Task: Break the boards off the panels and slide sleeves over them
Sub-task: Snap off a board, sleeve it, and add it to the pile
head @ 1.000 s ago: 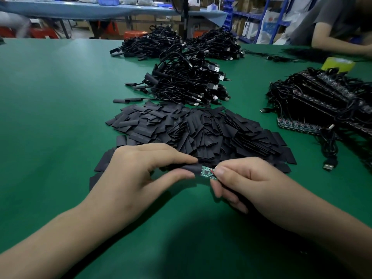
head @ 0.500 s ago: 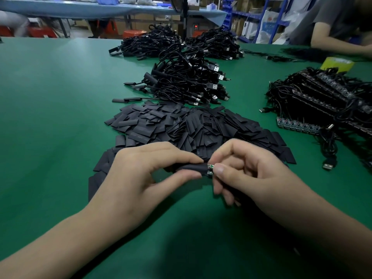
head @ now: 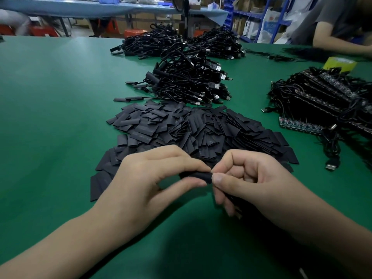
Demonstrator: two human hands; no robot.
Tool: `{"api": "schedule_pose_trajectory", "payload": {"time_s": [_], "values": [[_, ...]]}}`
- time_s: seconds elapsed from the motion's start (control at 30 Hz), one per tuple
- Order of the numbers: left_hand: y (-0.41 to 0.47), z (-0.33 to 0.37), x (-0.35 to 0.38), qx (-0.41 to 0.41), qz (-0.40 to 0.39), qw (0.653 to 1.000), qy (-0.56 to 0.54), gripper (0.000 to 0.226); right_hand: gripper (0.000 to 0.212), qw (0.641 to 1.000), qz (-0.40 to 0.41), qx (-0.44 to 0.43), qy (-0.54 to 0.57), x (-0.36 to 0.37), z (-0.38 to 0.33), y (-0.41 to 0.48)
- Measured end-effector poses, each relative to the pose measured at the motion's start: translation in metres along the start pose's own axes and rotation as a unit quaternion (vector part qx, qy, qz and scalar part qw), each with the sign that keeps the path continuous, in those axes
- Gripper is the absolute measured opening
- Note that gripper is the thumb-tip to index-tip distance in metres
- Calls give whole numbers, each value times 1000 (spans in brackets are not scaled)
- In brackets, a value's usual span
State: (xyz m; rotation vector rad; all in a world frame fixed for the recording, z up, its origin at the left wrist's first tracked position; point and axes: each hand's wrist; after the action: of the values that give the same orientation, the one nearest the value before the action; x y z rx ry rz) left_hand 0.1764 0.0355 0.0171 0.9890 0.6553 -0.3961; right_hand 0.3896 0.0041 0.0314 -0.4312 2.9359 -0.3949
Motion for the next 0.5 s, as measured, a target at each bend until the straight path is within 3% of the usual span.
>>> {"api": "schedule_pose_trajectory", "payload": {"time_s": [0.2, 0.37, 0.5], "values": [[2, -2, 0, -39, 68, 997, 4, 18, 29, 999, -8, 2, 40, -1, -4, -1], [1, -1, 4, -86, 129, 987, 32, 27, 7, 998, 51, -41, 7, 4, 0, -2], [1, 1, 6, -102, 131, 986, 1, 39, 13, 989, 104, -92, -39, 10, 5, -3]]}}
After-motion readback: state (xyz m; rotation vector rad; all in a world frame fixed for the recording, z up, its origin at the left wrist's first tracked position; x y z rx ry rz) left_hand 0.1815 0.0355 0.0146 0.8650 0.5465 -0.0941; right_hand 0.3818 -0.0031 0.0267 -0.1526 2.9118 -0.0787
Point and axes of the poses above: each hand's wrist, its own y-axis towards the middle knuckle, its own x-axis out of the palm, z = x × y, and after that the axes turned 10 degrees about x, right-handed
